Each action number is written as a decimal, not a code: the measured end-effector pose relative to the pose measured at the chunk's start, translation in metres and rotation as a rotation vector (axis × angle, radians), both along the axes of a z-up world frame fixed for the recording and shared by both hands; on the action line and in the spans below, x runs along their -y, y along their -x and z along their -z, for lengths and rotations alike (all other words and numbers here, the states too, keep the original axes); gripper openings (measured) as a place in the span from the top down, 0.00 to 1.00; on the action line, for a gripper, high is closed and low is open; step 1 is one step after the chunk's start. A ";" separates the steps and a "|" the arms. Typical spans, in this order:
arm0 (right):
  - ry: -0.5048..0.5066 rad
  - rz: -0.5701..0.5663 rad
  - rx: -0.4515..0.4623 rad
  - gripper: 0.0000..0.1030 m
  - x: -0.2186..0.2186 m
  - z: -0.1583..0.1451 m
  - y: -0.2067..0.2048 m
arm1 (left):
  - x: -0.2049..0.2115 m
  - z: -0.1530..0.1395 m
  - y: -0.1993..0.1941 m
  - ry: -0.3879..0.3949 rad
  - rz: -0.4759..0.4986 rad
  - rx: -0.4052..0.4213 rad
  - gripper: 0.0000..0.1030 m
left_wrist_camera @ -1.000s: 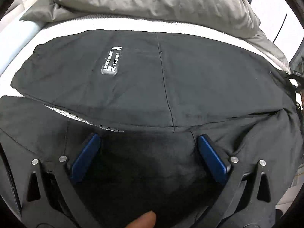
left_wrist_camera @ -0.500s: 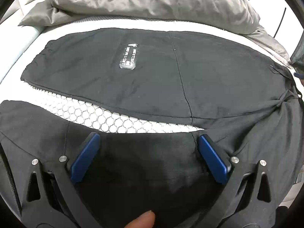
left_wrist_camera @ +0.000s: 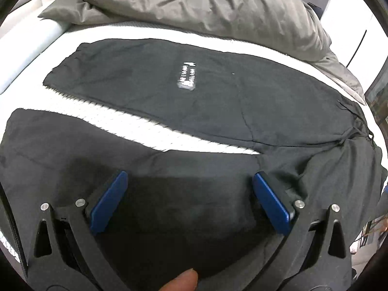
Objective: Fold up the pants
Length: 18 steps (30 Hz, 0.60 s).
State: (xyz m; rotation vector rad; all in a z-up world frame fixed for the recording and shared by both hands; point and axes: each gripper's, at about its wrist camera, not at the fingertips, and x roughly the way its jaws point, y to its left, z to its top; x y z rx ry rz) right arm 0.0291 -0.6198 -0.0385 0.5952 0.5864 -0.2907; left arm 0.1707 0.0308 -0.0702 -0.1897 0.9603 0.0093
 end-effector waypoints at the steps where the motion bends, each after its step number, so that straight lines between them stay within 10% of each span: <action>1: -0.059 -0.016 -0.002 0.15 0.010 0.010 -0.003 | -0.003 0.000 0.003 0.004 -0.008 0.002 0.01; 4: -0.091 -0.069 -0.015 0.21 0.012 0.024 -0.022 | -0.005 -0.001 0.013 -0.013 -0.031 0.008 0.01; 9: -0.052 -0.109 -0.053 0.83 0.008 0.029 -0.032 | -0.008 0.001 0.022 -0.029 -0.060 0.010 0.01; 15: 0.006 -0.100 -0.121 0.78 0.016 0.031 -0.008 | 0.000 0.004 0.021 -0.074 -0.036 0.005 0.01; 18: 0.084 -0.041 -0.121 0.50 -0.001 0.013 -0.006 | -0.002 0.003 0.021 -0.055 -0.044 0.006 0.01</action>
